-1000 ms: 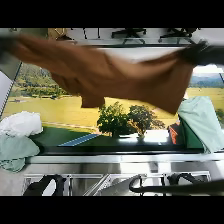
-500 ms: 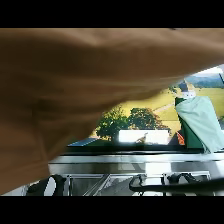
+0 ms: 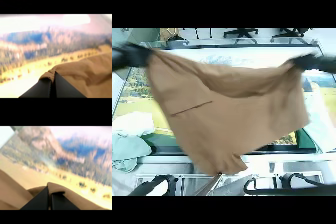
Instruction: Fold the shirts.
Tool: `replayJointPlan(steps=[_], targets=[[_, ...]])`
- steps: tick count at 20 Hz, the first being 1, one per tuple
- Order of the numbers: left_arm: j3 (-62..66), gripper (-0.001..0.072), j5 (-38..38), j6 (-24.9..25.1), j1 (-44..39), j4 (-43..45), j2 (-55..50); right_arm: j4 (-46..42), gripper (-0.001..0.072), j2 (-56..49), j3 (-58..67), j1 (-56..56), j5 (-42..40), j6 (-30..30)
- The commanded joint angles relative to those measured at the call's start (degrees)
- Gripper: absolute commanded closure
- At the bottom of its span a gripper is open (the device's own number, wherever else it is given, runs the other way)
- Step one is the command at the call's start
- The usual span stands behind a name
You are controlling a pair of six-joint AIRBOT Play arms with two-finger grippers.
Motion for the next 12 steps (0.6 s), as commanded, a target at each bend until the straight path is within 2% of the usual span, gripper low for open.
replayJointPlan(steps=[1, 4, 5, 6, 7, 8, 9, 10, 12], targets=[[-1.5, 0.0692, 1.6, 2.2, -2.7, 1.0, -21.4, 0.4, 0.0692, -14.6, -11.8, 4.9, -11.1, -4.4], [9.3, 0.0691, 0.0, 1.8, -3.1, 0.5, -38.9, 1.8, 0.0689, -27.8, -9.4, 8.2, -16.9, -7.3], [13.6, 0.0684, -1.4, 0.5, -3.1, 0.5, -42.9, 1.9, 0.0654, -30.6, -7.5, 8.7, -17.3, -7.7], [17.8, 0.0683, -2.7, -2.5, -3.1, 0.5, -46.1, 2.1, 0.0528, -32.6, -5.1, 9.0, -17.2, -7.6], [21.8, 0.0551, -4.1, -5.4, -2.9, 0.6, -48.0, 2.1, 0.0505, -33.3, -3.1, 9.0, -17.1, -7.6], [24.8, 0.0177, -5.7, -7.3, -2.4, 0.6, -48.8, 1.8, 0.0478, -33.0, -1.0, 8.6, -16.9, -7.6], [26.6, 0.0065, -7.3, -9.0, -1.6, 0.6, -48.4, 0.9, 0.0348, -32.3, 1.1, 8.1, -16.6, -7.5], [27.0, 0.0065, -9.5, -10.6, -0.5, 0.7, -47.0, -0.6, 0.0239, -30.9, 2.9, 7.2, -15.1, -6.1], [24.1, 0.0066, -13.9, -11.9, 2.1, 0.7, -42.2, -5.7, 0.0231, -27.4, 5.4, 4.6, -10.6, -2.5]])
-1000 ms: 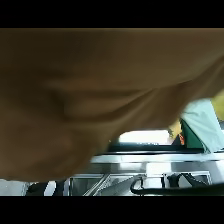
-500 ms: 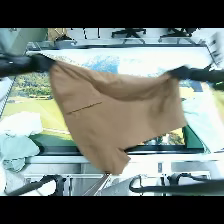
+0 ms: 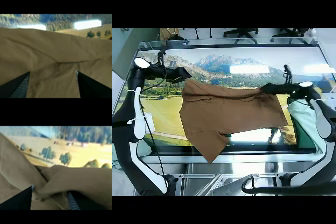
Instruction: Fold the shirts.
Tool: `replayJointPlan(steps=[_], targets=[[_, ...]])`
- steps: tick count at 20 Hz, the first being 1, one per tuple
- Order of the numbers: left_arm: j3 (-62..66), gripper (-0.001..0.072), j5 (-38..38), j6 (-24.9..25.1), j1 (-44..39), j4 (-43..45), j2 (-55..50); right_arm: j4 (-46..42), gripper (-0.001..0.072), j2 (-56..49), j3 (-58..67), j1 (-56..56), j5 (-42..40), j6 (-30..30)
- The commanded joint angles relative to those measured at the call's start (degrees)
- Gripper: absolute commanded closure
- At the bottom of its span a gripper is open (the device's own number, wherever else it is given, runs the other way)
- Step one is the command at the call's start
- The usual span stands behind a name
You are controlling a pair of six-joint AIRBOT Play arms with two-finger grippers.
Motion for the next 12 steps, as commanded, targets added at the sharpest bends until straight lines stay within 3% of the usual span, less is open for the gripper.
replayJointPlan(steps=[1, 3, 5, 9, 12], targets=[[-1.9, 0.0066, -8.7, -4.9, 4.0, 0.2, 4.7, -8.7, 0.0231, 4.2, 4.5, -3.8, 5.7, 5.8], [-10.3, 0.0066, -14.4, -5.9, 6.3, 0.7, 10.9, -15.6, 0.0233, 8.2, 4.5, -7.3, 10.1, 10.4], [-24.0, 0.0066, -15.5, -5.8, 7.7, 0.7, 18.6, -18.1, 0.0233, 10.3, 3.9, -10.3, 14.4, 11.6], [-56.1, 0.0066, -4.5, -5.8, 8.3, 6.0, 34.8, -17.8, 0.0233, 10.7, 2.9, -13.1, 18.0, 12.0], [-73.0, 0.0066, 5.0, -5.8, 8.2, 5.7, 40.9, -17.1, 0.0234, 10.7, 2.9, -13.0, 18.1, 11.7]])
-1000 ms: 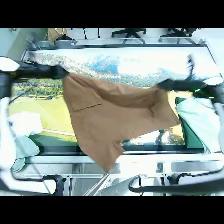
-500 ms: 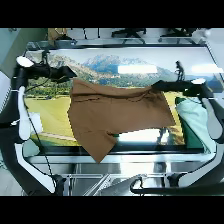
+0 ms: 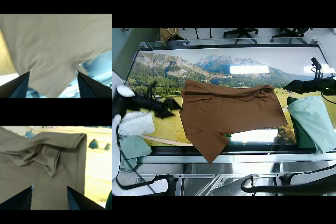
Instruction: Fold the shirts.
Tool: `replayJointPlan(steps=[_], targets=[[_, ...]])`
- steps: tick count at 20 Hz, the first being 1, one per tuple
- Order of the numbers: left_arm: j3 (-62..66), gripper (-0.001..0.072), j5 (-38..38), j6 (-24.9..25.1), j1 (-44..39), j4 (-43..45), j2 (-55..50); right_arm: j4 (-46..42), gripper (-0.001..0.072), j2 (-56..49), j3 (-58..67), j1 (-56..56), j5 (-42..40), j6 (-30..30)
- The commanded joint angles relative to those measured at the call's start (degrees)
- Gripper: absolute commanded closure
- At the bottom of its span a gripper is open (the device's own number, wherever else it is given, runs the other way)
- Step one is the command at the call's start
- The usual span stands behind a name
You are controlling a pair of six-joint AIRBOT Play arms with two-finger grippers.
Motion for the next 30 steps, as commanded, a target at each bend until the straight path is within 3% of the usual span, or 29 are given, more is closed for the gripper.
replayJointPlan(steps=[1, 7, 12, 14, 20, 22, 26, 30], targets=[[-21.4, 0.0066, 12.4, 0.0, 0.3, -0.3, 8.2, 0.3, 0.0234, 0.4, -0.1, -0.7, 1.7, 0.3], [-30.9, 0.0066, 27.1, 7.3, 0.3, -13.4, 8.3, 0.5, 0.0233, 0.4, -0.1, -0.7, 1.7, 0.2], [-30.6, 0.0074, 31.0, 13.0, 0.3, -22.3, 8.3, 0.5, 0.0233, 0.4, -0.1, -0.7, 1.7, 0.2], [-30.6, 0.0408, 31.3, 14.8, 0.3, -22.6, 8.2, 0.4, 0.0233, 0.4, -0.1, -0.7, 1.8, 0.2], [-26.4, 0.0414, 25.9, 21.9, -3.8, -26.3, -3.5, 0.4, 0.0233, 0.4, -0.1, -0.8, 1.8, 1.2], [-22.4, 0.0690, 22.7, 22.6, -4.0, -25.4, -7.3, 0.4, 0.0234, 0.4, -0.1, -0.9, 2.3, 2.0], [-11.9, 0.0692, 13.3, 21.2, 2.2, -20.3, -8.7, -2.7, 0.0235, 0.4, -0.2, -0.9, 7.7, 6.0], [-1.9, 0.0692, 11.1, 18.6, 8.7, -12.9, -6.0, -5.8, 0.0235, 1.9, -6.2, -0.7, 10.6, 10.0]])
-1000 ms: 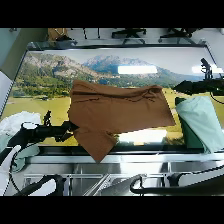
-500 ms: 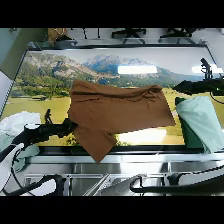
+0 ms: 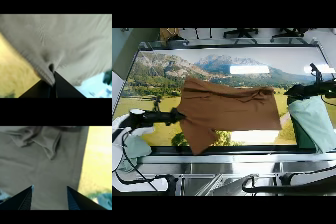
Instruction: Fold the shirts.
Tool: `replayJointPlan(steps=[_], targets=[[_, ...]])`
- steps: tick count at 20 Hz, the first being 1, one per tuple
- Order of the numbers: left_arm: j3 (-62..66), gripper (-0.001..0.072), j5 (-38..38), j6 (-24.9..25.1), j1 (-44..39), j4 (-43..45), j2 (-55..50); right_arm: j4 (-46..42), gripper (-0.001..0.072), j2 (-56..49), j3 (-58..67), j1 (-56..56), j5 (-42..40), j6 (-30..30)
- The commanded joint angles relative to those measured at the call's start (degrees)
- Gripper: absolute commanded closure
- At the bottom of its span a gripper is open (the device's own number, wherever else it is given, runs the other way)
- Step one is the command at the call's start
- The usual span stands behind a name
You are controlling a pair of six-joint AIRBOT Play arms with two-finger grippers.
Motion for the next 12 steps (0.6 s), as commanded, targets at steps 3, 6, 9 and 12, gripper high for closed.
replayJointPlan(steps=[3, 6, 9, 12], targets=[[10.2, 0.0691, -4.9, -1.5, 4.7, 4.8, 0.1, -3.0, 0.0235, 4.2, -14.5, 0.1, 1.2, 3.3], [12.0, 0.0691, -7.6, -1.5, 3.6, 4.5, -2.0, -3.2, 0.0235, 8.2, -26.6, 0.2, -0.9, 3.2], [12.0, 0.0691, -7.4, -1.3, 2.6, 4.4, -2.2, -3.0, 0.0235, 11.6, -36.8, 2.0, -3.7, 2.3], [12.0, 0.0691, -7.7, -1.3, 2.6, 4.4, -2.2, -3.0, 0.0234, 11.9, -42.4, 6.1, -8.1, 1.4]])
